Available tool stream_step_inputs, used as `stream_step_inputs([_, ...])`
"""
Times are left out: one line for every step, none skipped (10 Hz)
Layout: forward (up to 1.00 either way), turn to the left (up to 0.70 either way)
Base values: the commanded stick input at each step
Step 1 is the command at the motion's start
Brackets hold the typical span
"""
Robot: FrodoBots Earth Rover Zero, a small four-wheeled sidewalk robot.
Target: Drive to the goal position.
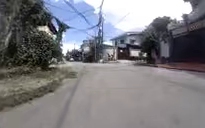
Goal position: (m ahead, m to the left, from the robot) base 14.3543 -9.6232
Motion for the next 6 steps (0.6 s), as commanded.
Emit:
stream_step_inputs([0.70, -0.35])
stream_step_inputs([0.70, -0.35])
stream_step_inputs([0.70, -0.01])
stream_step_inputs([0.70, 0.00])
stream_step_inputs([0.70, 0.00])
stream_step_inputs([0.70, 0.00])
